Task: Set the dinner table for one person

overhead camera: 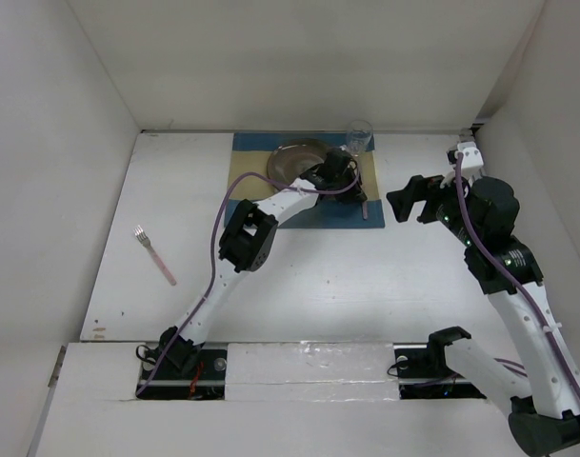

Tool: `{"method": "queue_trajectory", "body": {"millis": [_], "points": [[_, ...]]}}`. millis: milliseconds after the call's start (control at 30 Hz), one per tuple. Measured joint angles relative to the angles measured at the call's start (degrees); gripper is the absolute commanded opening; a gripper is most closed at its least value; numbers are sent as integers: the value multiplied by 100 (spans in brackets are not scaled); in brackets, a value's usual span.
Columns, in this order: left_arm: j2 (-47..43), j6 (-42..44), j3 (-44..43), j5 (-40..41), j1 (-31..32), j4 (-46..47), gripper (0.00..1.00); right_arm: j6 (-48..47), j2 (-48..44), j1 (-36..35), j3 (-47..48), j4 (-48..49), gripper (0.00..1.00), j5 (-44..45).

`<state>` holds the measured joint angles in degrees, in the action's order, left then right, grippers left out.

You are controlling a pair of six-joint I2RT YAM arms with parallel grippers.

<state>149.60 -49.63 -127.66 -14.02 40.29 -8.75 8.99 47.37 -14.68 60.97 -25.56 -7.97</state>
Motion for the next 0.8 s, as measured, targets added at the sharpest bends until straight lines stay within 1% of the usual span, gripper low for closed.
{"method": "queue_trajectory", "body": {"millis": [400,800], "points": [[15,-192,2,-192,-2,44,0,0,-11,0,-7,2,100,0],[15,-212,20,-251,-2,35,1,2,-13,0,-109,24,100,-26]]}}
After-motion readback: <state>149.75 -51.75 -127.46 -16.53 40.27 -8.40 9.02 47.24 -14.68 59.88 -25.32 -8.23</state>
